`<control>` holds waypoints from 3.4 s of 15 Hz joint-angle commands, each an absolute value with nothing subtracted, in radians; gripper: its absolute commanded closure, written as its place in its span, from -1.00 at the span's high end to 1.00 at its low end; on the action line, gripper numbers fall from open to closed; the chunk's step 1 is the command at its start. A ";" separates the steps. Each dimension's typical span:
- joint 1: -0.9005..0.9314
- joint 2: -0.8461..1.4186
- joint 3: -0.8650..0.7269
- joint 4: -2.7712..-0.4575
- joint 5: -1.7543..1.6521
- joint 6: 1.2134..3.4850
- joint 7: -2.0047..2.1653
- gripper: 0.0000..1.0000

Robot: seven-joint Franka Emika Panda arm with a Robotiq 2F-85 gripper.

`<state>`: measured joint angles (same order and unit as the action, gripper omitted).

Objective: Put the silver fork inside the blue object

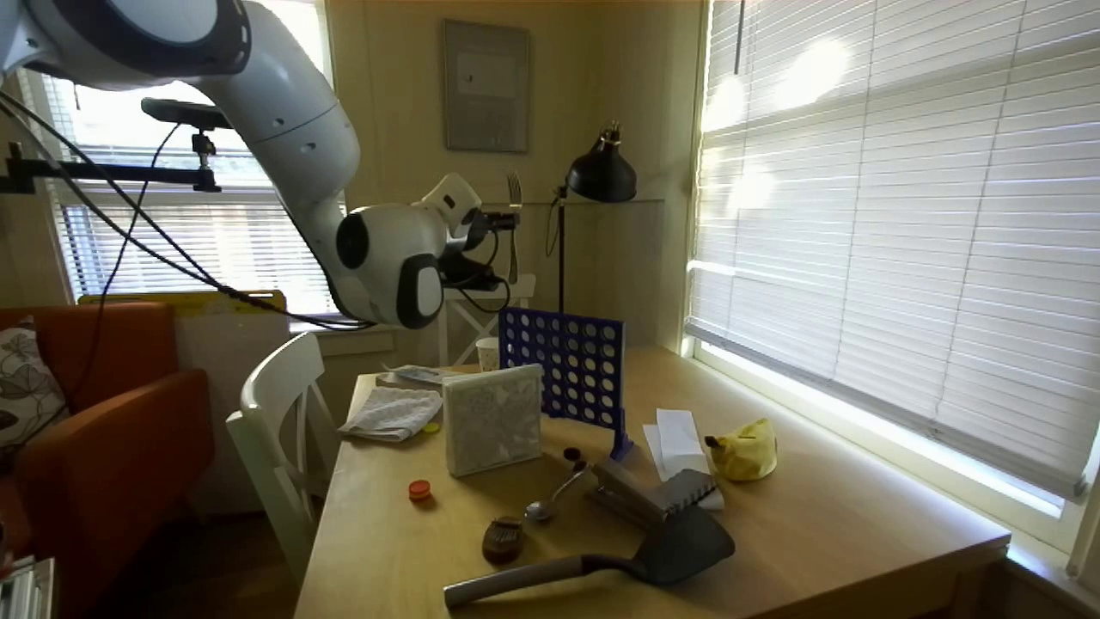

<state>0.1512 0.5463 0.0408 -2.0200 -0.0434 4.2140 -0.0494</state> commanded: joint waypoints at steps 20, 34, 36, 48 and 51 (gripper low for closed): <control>0.146 0.605 0.047 -2.014 -0.053 4.241 -0.079 -0.95; 0.144 0.584 0.051 -2.041 -0.046 4.207 -0.075 -0.81; 0.144 0.585 0.051 -2.041 -0.046 4.207 -0.075 -0.81; 0.144 0.585 0.051 -2.041 -0.046 4.207 -0.075 -0.81; 0.144 0.585 0.051 -2.041 -0.046 4.207 -0.075 -0.81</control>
